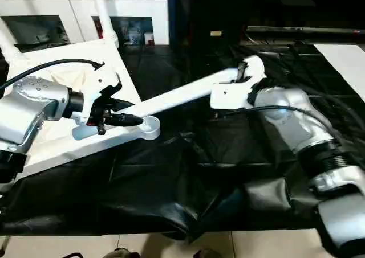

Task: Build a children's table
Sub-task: Pick table leg

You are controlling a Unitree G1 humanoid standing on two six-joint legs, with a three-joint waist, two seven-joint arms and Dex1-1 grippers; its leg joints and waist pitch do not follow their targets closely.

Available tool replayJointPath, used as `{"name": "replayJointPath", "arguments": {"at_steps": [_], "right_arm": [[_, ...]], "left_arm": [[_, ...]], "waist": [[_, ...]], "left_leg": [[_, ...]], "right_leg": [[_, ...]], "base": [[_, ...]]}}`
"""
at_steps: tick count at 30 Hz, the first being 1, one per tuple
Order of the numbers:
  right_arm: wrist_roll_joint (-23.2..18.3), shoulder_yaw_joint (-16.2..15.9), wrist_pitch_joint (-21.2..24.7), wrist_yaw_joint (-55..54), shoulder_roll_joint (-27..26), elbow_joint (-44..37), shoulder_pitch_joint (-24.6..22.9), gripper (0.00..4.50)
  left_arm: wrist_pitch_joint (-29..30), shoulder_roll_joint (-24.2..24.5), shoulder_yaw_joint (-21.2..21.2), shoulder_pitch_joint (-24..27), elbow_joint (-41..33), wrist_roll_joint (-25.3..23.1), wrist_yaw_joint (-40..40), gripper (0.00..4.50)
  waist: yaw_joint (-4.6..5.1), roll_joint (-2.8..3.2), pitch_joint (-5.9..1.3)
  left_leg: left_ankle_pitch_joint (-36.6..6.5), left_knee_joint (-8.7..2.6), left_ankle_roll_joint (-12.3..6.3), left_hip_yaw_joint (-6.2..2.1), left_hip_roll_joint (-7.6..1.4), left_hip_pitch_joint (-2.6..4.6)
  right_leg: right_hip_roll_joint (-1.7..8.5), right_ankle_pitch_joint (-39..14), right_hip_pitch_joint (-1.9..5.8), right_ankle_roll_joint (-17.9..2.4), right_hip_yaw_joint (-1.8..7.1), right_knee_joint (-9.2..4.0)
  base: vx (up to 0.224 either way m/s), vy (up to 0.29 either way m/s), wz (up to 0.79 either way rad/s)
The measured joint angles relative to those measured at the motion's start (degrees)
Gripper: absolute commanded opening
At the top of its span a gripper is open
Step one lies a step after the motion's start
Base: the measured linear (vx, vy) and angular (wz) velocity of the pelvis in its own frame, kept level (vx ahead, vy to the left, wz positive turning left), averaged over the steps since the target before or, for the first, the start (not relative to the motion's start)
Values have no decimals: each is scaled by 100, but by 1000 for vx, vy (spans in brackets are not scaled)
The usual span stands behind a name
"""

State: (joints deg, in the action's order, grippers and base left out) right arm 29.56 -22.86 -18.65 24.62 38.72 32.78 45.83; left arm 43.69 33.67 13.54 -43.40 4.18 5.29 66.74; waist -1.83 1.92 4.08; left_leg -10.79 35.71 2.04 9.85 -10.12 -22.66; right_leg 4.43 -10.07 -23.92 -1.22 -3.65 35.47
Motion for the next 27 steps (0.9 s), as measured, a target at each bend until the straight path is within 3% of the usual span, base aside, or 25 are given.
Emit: {"name": "replayJointPath", "arguments": {"at_steps": [8, 11, 15, 18, 22, 25, 27], "right_arm": [[-53, 37, -166, 41, 1, 63, 1, 314], [-52, 50, -205, 19, -41, 136, 34, 287], [-42, 48, -192, 6, -124, 276, 32, 255], [-48, 45, -193, 15, -165, 310, -2, 233], [-161, 90, -158, 93, -203, 313, -122, 207], [-394, 238, 6, 163, -238, 236, -363, 193], [-541, 354, 123, 198, -257, 160, -542, 189]], "left_arm": [[28, 113, 50, 0, -74, 0, 44, 154], [36, 134, 51, -3, -50, 1, 35, 224], [46, 136, -144, -214, 115, 157, -82, 237], [-105, 134, -526, -387, 175, 256, -232, 270], [-491, 13, -1260, -676, 746, 569, -593, 272], [-1125, -101, -2384, -1286, 1583, 1128, -1115, 272], [-1437, -99, -2908, -1558, 2021, 1360, -1515, 272]], "waist": [[1, 1, 0], [1, 0, 0], [1, 1, 0], [2, 1, 0], [7, 18, 9], [16, 47, 12], [16, 69, 10]], "left_leg": [[-3, 6, 5, 1, 0, 7], [-9, 12, 16, 1, 0, 10], [-13, 27, 22, 0, -3, 10], [-14, 33, 24, 1, -3, 14], [-15, 46, 25, -2, -5, 12], [-17, 51, 25, -6, -3, 12], [-18, 50, 24, -6, -2, 16]], "right_leg": [[0, 0, 6, 0, 1, 8], [0, 0, 5, 0, 2, 18], [0, 0, 4, 0, 3, 34], [0, 0, 8, 0, 5, 38], [-1, 1, 9, -1, 3, 44], [-1, 2, 15, -3, 2, 43], [-1, 2, 21, -3, 1, 39]], "base": [[0, 0, 0], [0, 0, 0], [0, 0, 0], [0, 0, 0], [0, 0, 0], [0, 0, 0], [0, 0, 0]]}}
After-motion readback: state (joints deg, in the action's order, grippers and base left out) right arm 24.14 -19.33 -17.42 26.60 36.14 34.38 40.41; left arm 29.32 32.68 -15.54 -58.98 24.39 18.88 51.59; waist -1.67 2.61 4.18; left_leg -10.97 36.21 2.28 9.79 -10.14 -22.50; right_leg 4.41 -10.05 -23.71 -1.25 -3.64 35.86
